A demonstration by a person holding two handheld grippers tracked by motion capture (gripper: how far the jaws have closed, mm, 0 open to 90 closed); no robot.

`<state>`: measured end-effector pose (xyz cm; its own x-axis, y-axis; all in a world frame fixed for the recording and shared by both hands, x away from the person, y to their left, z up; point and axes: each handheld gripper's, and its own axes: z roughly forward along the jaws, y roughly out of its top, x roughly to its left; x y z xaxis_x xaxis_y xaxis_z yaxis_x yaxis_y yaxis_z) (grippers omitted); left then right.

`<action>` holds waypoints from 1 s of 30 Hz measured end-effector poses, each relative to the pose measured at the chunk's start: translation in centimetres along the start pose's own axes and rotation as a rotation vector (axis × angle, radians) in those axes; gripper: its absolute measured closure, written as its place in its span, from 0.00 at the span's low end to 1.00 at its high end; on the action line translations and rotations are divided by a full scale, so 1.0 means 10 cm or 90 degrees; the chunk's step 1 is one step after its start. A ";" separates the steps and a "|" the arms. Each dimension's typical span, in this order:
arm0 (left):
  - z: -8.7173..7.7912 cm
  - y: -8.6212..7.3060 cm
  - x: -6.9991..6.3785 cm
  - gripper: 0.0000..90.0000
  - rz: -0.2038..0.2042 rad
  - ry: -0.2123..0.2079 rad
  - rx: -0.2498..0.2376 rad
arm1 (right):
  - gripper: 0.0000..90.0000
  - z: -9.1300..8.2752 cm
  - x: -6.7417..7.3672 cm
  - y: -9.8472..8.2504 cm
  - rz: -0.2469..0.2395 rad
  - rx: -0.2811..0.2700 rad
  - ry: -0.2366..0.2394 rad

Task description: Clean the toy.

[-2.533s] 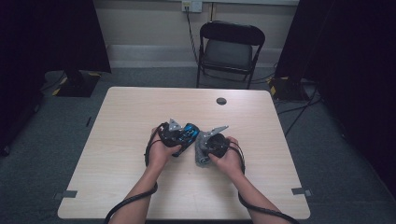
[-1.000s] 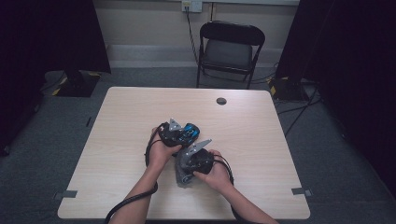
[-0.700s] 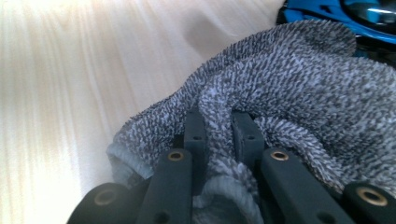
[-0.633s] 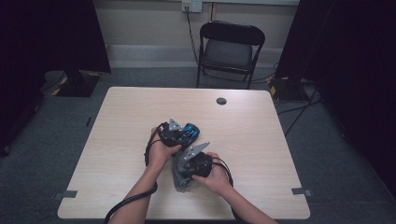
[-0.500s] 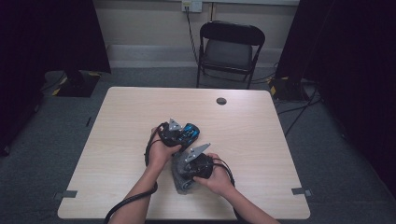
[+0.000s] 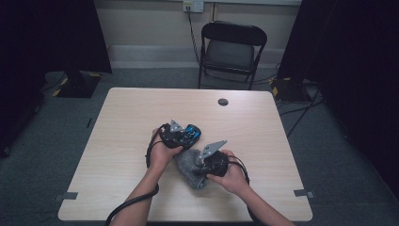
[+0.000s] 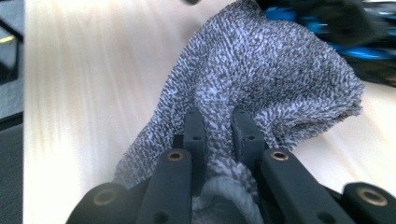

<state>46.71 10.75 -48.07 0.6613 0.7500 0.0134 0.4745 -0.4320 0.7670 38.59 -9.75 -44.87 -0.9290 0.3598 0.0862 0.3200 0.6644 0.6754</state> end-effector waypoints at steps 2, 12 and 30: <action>0.00 0.00 0.00 0.53 -0.005 0.000 -0.004 | 0.88 -0.08 -0.06 -0.01 0.012 -0.009 -0.013; 0.00 0.00 0.00 0.53 -0.006 0.000 -0.004 | 0.88 -0.28 -0.42 -0.08 0.067 -0.029 -0.108; 0.00 0.00 0.00 0.53 -0.004 -0.001 -0.002 | 0.88 -0.28 -0.94 -0.23 0.193 -0.012 -0.271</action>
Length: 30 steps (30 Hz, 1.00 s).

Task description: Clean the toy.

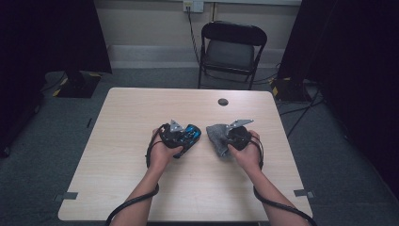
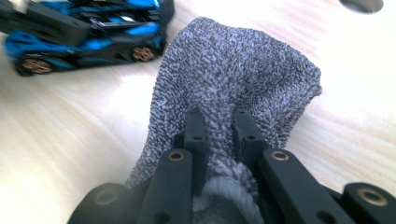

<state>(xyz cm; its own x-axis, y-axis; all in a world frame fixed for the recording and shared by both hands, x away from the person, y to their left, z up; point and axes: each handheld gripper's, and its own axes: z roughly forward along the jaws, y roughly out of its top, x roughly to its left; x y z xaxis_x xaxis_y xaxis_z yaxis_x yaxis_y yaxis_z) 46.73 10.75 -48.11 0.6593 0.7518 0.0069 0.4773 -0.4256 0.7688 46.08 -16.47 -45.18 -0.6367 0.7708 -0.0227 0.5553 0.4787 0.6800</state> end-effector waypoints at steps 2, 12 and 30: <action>0.00 0.00 0.00 0.53 0.000 -0.001 -0.001 | 0.88 0.06 0.02 -0.01 0.003 0.004 0.000; 0.00 -0.01 0.01 0.53 0.002 -0.002 -0.006 | 0.88 0.29 0.25 0.00 -0.020 0.038 0.021; 0.00 -0.01 0.00 0.53 0.003 0.002 -0.005 | 0.88 0.30 0.50 -0.06 -0.039 0.034 0.069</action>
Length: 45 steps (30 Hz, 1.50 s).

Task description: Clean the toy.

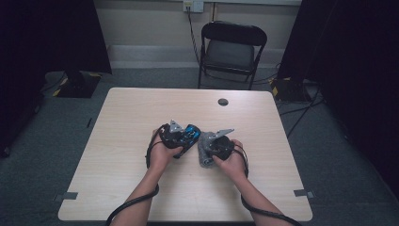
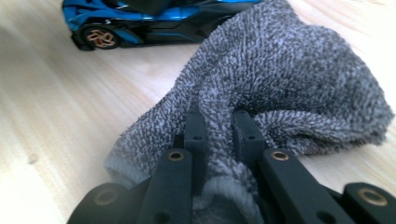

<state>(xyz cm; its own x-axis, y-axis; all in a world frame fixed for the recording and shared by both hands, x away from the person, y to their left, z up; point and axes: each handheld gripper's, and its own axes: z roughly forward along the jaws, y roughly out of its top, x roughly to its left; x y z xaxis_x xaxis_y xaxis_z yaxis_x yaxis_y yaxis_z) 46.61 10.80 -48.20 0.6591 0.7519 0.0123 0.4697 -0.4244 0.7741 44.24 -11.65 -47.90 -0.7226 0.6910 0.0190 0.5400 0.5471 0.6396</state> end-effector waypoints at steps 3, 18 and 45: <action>0.00 0.00 0.00 0.53 0.001 0.002 0.000 | 0.88 0.00 0.04 -0.01 -0.001 -0.001 0.007; 0.00 0.00 -0.01 0.53 -0.003 0.002 0.000 | 0.88 0.01 0.22 -0.03 -0.030 -0.008 0.046; 0.00 0.01 -0.01 0.53 -0.003 0.004 0.006 | 0.88 0.03 0.76 -0.02 -0.134 -0.004 0.170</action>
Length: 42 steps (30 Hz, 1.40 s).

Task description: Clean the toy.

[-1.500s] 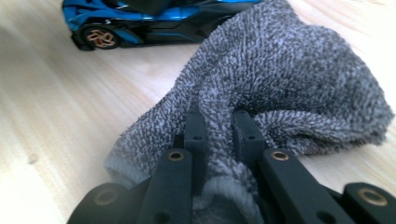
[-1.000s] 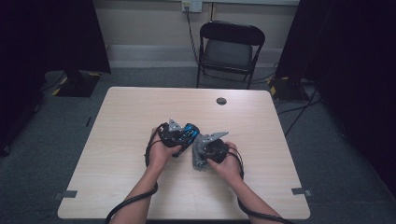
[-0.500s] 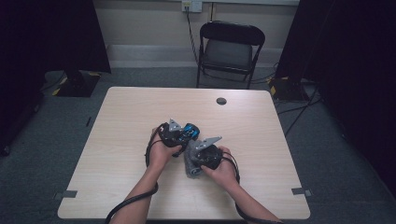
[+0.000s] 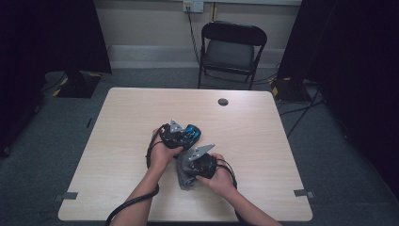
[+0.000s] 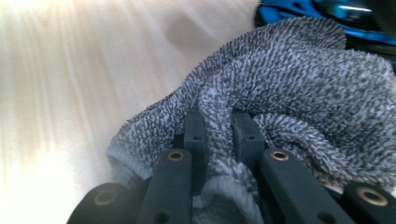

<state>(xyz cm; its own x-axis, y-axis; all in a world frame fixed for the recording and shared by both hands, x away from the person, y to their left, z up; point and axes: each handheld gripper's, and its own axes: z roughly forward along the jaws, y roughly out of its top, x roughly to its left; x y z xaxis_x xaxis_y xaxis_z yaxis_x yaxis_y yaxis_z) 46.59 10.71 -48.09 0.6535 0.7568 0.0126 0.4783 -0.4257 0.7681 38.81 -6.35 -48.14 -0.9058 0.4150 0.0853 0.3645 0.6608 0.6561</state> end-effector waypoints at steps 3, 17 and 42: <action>0.00 0.00 0.00 0.53 -0.001 0.001 0.000 | 0.88 0.01 0.05 0.00 -0.014 0.000 0.013; -0.01 -0.02 0.03 0.53 -0.016 -0.007 -0.009 | 0.87 0.02 0.22 0.03 -0.082 -0.010 0.068; -0.94 -0.24 0.33 0.41 -0.082 0.023 -0.065 | 0.86 0.10 0.27 0.37 -0.093 -0.059 0.048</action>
<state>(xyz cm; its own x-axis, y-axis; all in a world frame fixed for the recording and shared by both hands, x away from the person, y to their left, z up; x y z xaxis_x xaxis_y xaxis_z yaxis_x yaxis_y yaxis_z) 42.05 18.87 -43.87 0.5681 0.8201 -0.0684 0.4935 -0.2730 0.8258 37.94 -2.15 -46.26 -0.9626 0.2682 0.0379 0.2094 0.6482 0.7321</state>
